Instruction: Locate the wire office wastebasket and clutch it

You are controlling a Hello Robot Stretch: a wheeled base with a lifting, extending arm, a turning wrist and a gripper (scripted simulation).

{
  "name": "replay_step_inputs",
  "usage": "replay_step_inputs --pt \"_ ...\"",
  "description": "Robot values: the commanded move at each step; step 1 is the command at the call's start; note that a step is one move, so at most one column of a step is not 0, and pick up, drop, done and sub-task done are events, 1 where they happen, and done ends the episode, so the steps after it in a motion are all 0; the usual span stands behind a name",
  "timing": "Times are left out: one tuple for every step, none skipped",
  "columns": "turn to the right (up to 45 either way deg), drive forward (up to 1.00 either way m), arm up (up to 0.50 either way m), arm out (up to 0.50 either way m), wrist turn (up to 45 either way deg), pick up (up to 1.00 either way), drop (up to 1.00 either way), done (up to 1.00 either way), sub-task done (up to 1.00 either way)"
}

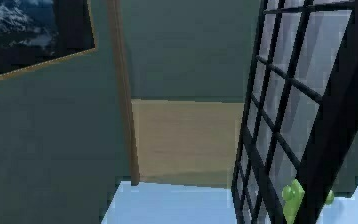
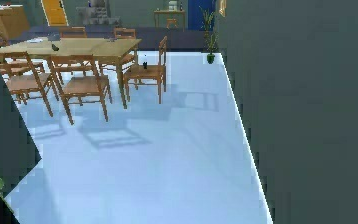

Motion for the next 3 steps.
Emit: replay_step_inputs --pt "0.0 0.4 0.0 0.0 0.0 0.0 0.0 0.0 0.0" --pt "-9.0 0.0 0.0 0.0 0.0 0.0 0.0 0.0 0.0" --pt "0.0 0.95 0.0 0.0 0.0 0.0 0.0 0.0 0.0"
